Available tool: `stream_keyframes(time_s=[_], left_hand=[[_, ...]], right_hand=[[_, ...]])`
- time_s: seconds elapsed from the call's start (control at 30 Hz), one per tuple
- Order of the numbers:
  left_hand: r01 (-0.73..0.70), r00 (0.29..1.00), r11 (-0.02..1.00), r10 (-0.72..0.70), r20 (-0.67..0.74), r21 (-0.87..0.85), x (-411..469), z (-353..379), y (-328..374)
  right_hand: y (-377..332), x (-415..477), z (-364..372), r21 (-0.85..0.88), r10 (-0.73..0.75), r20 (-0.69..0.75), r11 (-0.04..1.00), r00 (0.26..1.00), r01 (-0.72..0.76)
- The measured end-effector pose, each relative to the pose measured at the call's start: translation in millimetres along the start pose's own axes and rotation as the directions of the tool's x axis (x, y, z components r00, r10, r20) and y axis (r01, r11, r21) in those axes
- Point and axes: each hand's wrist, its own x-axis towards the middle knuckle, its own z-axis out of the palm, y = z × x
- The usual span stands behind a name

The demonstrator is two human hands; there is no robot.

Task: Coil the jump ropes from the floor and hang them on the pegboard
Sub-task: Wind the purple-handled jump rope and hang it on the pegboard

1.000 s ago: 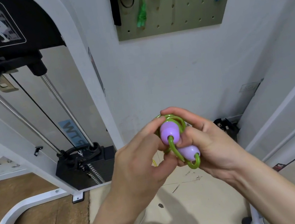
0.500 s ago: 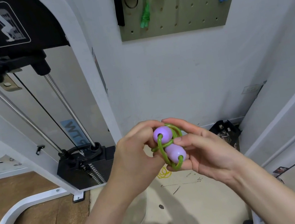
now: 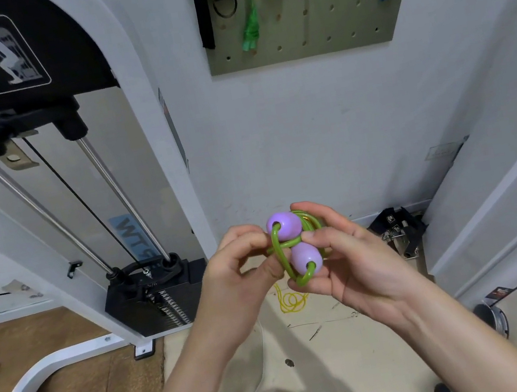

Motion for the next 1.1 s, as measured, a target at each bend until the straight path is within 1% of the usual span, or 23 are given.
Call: stream_keyframes(time_s=[0.07,0.13,0.2,0.27,0.3,0.33,0.37,0.4,0.43,0.47,0.5,0.57,0.63,0.73,0.83,0.9,0.97,1.0,1.03,1.1], left_hand=[[0.045,0.996,0.998,-0.041,0.084,-0.047,1,-1,1],[0.048,0.992,0.999,-0.046,0.115,-0.017,3,-2,5],[0.037,0.995,0.999,-0.039,0.095,0.027,4,-1,6],[0.019,0.997,0.995,-0.027,0.076,0.096,4,1,8],[-0.009,0.997,0.985,-0.005,0.082,0.170,3,3,9],[-0.068,0.994,0.946,0.037,0.102,0.318,1,5,10],[-0.164,0.985,0.837,0.107,0.138,0.522,-1,6,12],[-0.245,0.969,0.697,0.153,0.194,0.674,-2,7,12],[-0.274,0.962,0.615,0.172,0.214,0.740,-3,7,13],[-0.284,0.959,0.592,0.182,0.218,0.754,-3,5,16],[-0.310,0.951,0.584,0.199,0.238,0.751,-1,1,15],[-0.370,0.929,0.536,0.230,0.290,0.759,3,-5,18],[-0.386,0.923,0.550,0.232,0.308,0.740,7,-12,17],[-0.374,0.926,0.630,0.213,0.312,0.681,12,-16,19],[-0.314,0.938,0.761,0.155,0.311,0.568,17,-18,16],[-0.267,0.945,0.813,0.115,0.307,0.518,20,-19,13],[-0.236,0.952,0.814,0.083,0.296,0.530,21,-21,12],[-0.235,0.952,0.795,0.072,0.298,0.560,21,-20,11],[-0.253,0.949,0.756,0.073,0.306,0.604,21,-18,11],[-0.333,0.936,0.646,0.136,0.326,0.687,17,-14,12]], right_hand=[[1,0,3,0.030,-0.014,0.019,0.999,1.000,0.013],[4,2,4,0.043,-0.017,0.031,0.999,0.999,0.015],[9,4,2,0.081,-0.004,0.055,0.997,0.998,0.000],[9,6,2,0.122,0.038,0.112,0.991,0.993,-0.051],[8,6,2,0.072,0.073,0.147,0.994,0.986,-0.084],[5,6,3,-0.060,0.122,0.169,0.992,0.978,-0.113],[2,5,2,-0.253,0.173,0.172,0.959,0.970,-0.126],[0,6,3,-0.413,0.209,0.168,0.902,0.963,-0.124],[-2,7,3,-0.494,0.230,0.174,0.862,0.957,-0.117],[-4,8,2,-0.510,0.242,0.183,0.852,0.953,-0.118],[-6,8,2,-0.492,0.245,0.202,0.862,0.948,-0.118],[-8,8,2,-0.478,0.218,0.258,0.875,0.941,-0.071],[-6,7,2,-0.484,0.184,0.291,0.875,0.939,-0.021],[-4,5,-1,-0.410,0.180,0.308,0.911,0.934,-0.040],[0,3,-5,-0.364,0.192,0.294,0.928,0.936,-0.076],[4,3,-8,-0.346,0.189,0.265,0.934,0.945,-0.090],[2,2,-8,-0.406,0.185,0.261,0.911,0.948,-0.067],[0,1,-7,-0.453,0.182,0.251,0.890,0.951,-0.050],[-2,0,-5,-0.499,0.168,0.246,0.866,0.955,-0.024],[-7,-4,-3,-0.583,0.123,0.251,0.811,0.960,0.048]])
